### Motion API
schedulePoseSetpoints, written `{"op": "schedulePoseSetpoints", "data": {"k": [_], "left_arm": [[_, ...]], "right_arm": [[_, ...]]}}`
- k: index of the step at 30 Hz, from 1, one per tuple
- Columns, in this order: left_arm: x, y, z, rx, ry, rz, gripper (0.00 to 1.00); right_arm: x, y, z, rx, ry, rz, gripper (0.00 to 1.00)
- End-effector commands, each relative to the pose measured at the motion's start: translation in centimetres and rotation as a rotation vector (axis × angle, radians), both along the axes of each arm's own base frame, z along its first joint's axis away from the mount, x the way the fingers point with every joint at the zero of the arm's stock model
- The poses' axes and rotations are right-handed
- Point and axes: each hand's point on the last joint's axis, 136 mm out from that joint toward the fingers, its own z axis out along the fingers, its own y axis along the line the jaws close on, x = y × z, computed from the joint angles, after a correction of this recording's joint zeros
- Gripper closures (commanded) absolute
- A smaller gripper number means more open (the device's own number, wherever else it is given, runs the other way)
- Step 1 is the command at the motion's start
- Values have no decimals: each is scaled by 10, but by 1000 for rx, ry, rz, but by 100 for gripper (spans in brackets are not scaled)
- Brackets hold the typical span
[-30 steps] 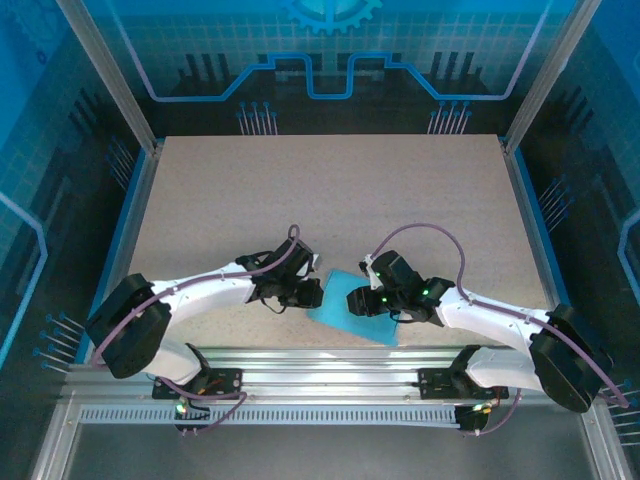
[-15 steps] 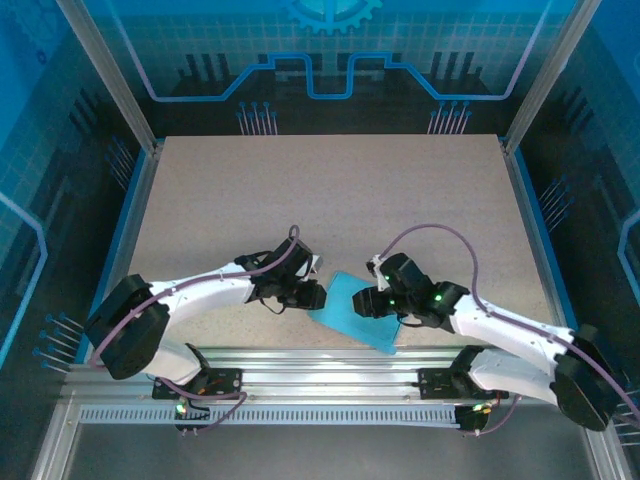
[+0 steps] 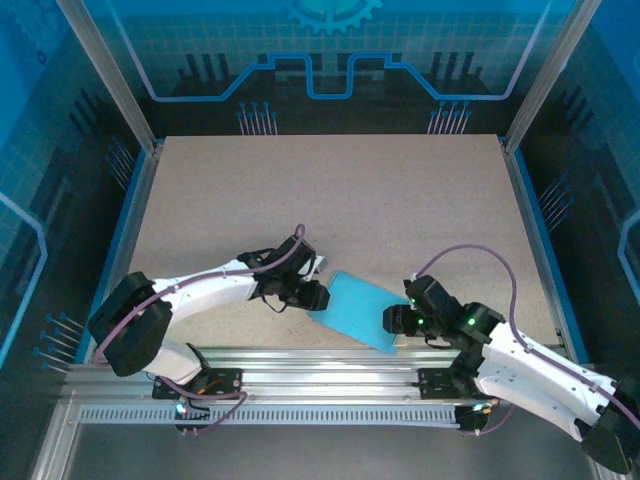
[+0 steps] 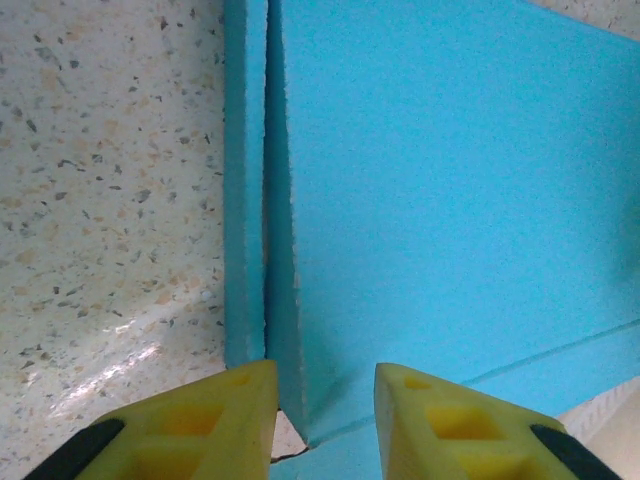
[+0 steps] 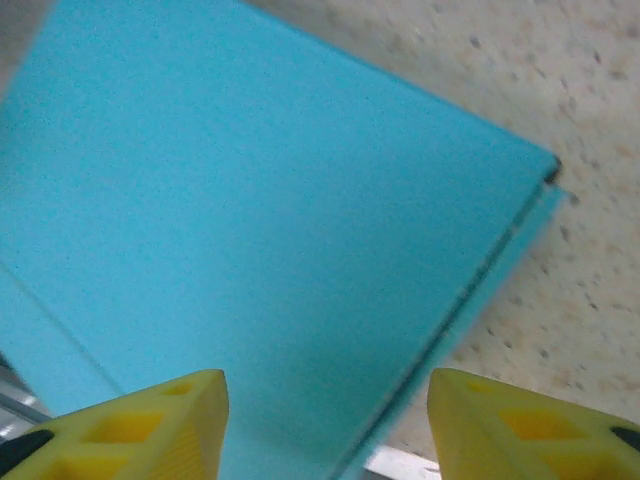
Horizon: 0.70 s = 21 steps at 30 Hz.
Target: Fold the paper box
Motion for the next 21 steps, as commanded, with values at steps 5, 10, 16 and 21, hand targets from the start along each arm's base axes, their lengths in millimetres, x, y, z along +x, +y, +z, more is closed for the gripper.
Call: {"op": "schedulePoseSetpoints", "data": {"k": [5, 10, 16, 21], "left_arm": [[-12, -11, 0, -25, 60, -46, 68], [-16, -12, -2, -25, 84, -39, 71], [-15, -14, 1, -33, 92, -31, 74], [-11, -14, 4, -37, 92, -20, 76]], "right_arm": [[-19, 6, -15, 114, 88, -27, 48], [-16, 14, -17, 149, 88, -20, 50], [2, 29, -11, 195, 31, -18, 54], [16, 35, -8, 200, -6, -18, 54]]}}
